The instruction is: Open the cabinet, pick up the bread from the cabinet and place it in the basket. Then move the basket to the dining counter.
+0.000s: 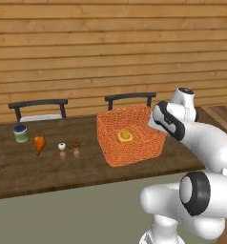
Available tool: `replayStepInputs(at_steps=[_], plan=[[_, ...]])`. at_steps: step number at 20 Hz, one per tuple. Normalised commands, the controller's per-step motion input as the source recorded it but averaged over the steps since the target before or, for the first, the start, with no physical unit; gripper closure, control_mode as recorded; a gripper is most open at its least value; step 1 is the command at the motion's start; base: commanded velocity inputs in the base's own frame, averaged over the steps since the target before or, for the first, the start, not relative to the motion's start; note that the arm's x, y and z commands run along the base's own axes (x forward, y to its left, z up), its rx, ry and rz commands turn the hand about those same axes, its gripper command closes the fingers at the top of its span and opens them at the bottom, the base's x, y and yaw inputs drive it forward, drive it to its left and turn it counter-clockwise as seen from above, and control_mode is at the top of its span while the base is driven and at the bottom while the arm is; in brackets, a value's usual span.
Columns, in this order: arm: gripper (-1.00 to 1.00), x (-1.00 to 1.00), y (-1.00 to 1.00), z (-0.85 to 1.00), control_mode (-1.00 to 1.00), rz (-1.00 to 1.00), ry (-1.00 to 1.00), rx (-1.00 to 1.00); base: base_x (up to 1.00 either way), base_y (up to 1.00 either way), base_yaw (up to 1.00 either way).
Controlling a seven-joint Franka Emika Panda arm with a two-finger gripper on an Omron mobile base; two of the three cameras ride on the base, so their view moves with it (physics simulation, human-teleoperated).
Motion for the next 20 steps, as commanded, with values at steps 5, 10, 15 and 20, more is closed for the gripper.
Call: replayStepInputs(at_steps=[5,10,15,20], plan=[[1.00,0.39,-0.09,-0.30,-1.00,-0.09,0.04,0.00,0.00,0.00,0.00],[1.00,0.33,-0.10,-0.58,-1.00,-0.10,0.06,-0.01,0.00,0.00,0.00],[1.00,0.24,-0.14,-0.47,-1.00,-0.04,-0.02,0.00,0.00,0.00,0.00],[-1.00,0.03,-0.01,-0.10,-1.00,-0.01,0.00,0.00,0.00,0.00,0.00]])
